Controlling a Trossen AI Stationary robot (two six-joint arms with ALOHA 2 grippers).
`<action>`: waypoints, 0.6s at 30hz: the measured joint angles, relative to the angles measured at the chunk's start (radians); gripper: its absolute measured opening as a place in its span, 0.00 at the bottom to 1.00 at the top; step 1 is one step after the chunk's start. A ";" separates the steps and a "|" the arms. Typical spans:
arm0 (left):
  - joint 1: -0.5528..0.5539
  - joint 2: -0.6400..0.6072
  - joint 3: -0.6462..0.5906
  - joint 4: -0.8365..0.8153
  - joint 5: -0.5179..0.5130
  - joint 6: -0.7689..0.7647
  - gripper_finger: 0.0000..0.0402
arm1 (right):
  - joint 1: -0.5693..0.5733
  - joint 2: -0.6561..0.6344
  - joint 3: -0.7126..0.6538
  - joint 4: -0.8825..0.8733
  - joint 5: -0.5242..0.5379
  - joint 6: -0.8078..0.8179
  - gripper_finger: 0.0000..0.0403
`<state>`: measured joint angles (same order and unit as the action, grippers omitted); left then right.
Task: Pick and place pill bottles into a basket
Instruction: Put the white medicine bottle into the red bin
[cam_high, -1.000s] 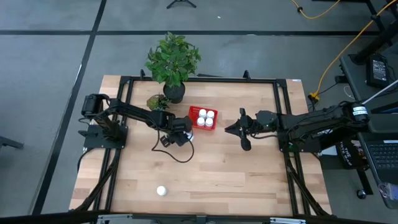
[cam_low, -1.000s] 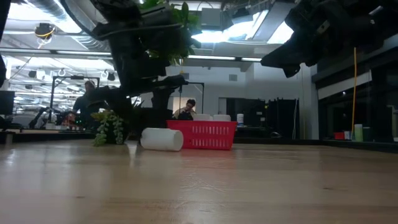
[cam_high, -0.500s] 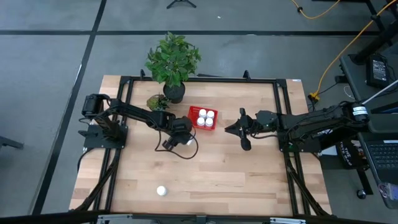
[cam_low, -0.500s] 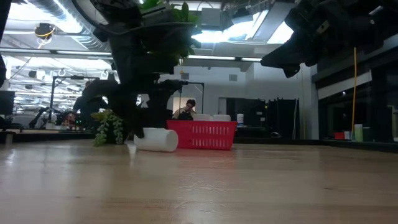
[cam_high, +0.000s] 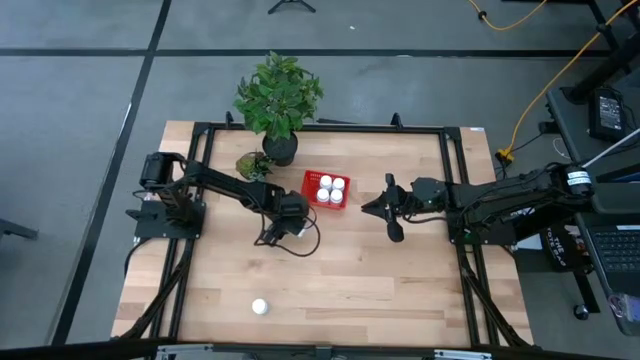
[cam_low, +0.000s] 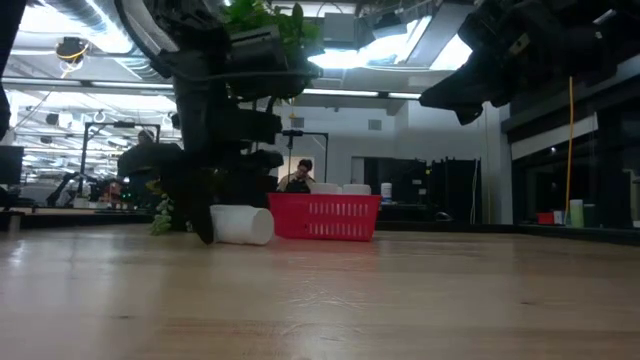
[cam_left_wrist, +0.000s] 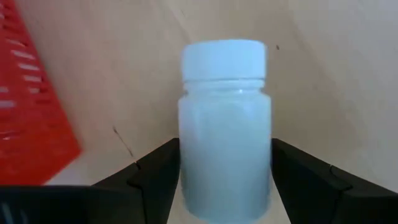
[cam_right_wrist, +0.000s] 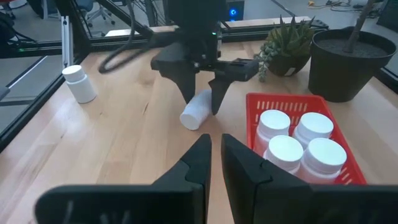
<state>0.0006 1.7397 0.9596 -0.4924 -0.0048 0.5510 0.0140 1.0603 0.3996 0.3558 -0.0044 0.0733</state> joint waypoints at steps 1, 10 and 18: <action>0.000 0.001 0.000 0.000 -0.001 -0.001 0.58 | 0.001 0.000 0.000 0.003 0.000 -0.002 0.10; 0.000 0.007 0.002 -0.002 -0.001 -0.016 0.56 | 0.002 0.000 0.000 0.001 0.002 -0.003 0.10; 0.000 -0.036 -0.001 -0.051 -0.019 -0.028 0.42 | 0.002 0.000 0.000 0.000 0.003 -0.005 0.10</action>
<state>0.0006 1.7036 0.9585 -0.5432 -0.0240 0.5229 0.0162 1.0603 0.3996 0.3557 -0.0017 0.0687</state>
